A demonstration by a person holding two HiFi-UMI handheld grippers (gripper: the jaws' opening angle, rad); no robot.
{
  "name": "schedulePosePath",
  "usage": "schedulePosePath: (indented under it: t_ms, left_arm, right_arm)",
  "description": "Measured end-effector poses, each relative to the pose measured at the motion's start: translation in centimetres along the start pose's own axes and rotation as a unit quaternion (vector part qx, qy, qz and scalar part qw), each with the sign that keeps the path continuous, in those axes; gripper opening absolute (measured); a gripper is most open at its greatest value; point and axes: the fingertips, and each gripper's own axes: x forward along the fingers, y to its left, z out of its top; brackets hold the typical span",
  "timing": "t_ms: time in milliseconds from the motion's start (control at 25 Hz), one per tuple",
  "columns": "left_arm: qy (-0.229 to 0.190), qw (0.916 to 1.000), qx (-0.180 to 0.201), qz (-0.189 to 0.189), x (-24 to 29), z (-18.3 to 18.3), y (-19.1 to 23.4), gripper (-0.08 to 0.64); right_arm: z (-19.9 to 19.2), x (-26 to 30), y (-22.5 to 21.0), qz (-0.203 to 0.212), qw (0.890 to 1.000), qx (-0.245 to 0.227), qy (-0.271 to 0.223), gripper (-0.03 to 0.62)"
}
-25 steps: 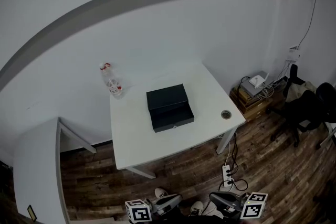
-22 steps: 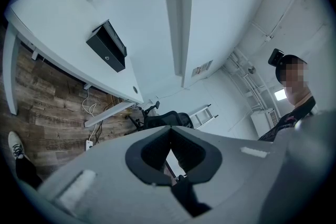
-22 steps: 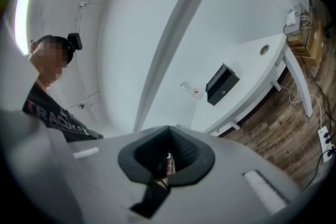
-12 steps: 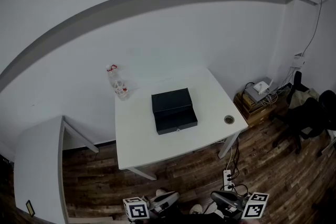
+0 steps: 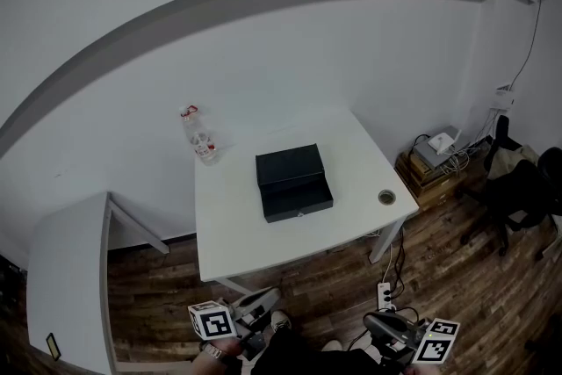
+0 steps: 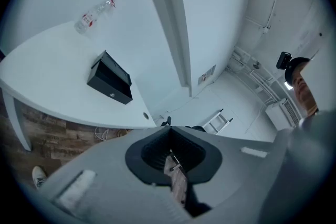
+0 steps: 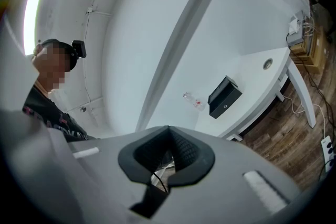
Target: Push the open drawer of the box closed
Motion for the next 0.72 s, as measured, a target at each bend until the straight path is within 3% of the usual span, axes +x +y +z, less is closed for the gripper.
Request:
schedulePosePath:
  t_ms: [400, 720]
  left_arm:
    - [-0.025, 0.9992, 0.014, 0.029, 0.7, 5.6, 4.8, 0.002]
    - [-0.001, 0.9992, 0.009, 0.038, 3.4, 10.9, 10.3, 0.034]
  right_arm:
    - [1.5, 0.9, -1.5, -0.032, 0.999, -0.002, -0.023, 0.005]
    - [4.2, 4.6, -3.3, -0.068, 0.996, -0.001, -0.054, 0.005]
